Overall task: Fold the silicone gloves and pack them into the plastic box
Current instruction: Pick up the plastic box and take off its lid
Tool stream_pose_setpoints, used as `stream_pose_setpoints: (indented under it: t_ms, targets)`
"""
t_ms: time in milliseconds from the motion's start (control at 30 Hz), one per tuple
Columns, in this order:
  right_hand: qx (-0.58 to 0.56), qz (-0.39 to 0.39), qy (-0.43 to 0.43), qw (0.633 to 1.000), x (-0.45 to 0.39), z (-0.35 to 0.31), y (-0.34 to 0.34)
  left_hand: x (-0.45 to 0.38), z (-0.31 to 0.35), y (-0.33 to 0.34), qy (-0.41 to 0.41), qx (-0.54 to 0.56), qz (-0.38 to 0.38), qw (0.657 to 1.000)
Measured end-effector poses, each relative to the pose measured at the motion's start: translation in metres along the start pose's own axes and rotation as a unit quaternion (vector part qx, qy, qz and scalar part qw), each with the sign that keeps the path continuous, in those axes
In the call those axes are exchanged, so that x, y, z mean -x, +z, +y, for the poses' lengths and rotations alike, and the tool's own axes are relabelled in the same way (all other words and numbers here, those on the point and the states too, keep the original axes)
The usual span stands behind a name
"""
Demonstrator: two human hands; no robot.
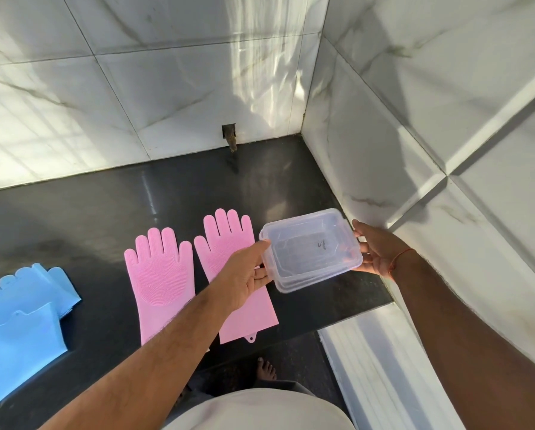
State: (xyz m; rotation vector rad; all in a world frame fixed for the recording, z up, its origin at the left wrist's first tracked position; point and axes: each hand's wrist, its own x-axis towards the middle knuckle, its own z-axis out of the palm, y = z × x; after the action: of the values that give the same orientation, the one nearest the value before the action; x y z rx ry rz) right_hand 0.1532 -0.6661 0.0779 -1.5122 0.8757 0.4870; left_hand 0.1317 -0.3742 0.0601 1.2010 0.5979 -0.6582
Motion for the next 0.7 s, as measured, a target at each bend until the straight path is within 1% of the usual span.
stream_pose_setpoints:
  t_ms: [167, 233, 267, 333, 433, 500, 567, 633, 700]
  targets:
    - [0.008, -0.008, -0.019, 1.000, 0.005, -0.006, 0.005, 0.001, -0.001, 0.006, 0.023, -0.012, -0.002, 1.000]
    - [0.017, -0.010, -0.043, 0.999, 0.009, -0.005, 0.009, 0.004, 0.000, 0.009, 0.037, -0.021, 0.004, 0.999]
    - [0.040, -0.004, -0.064, 0.997, 0.011, -0.004, 0.011, 0.006, 0.001, 0.010, 0.044, -0.035, 0.014, 0.998]
    - [0.089, 0.022, -0.103, 0.990, 0.014, -0.001, 0.017, 0.010, 0.003, 0.012, 0.053, -0.062, 0.035, 0.996]
    - [0.139, 0.074, -0.133, 0.979, 0.016, 0.004, 0.023, 0.015, 0.006, 0.011, 0.071, -0.076, 0.047, 0.993]
    - [0.225, 0.106, -0.154, 0.956, 0.021, 0.005, 0.025, 0.019, 0.010, 0.011, 0.087, -0.084, 0.054, 0.991]
    - [0.320, 0.171, -0.188, 0.913, 0.030, 0.004, 0.025, 0.022, 0.014, 0.011, 0.102, -0.097, 0.071, 0.987]
    - [0.365, 0.241, -0.239, 0.867, 0.041, 0.000, 0.025, 0.023, 0.019, 0.010, 0.118, -0.102, 0.073, 0.985]
    - [0.387, 0.282, -0.252, 0.841, 0.052, -0.008, 0.023, 0.027, 0.027, 0.009, 0.141, -0.097, 0.065, 0.983]
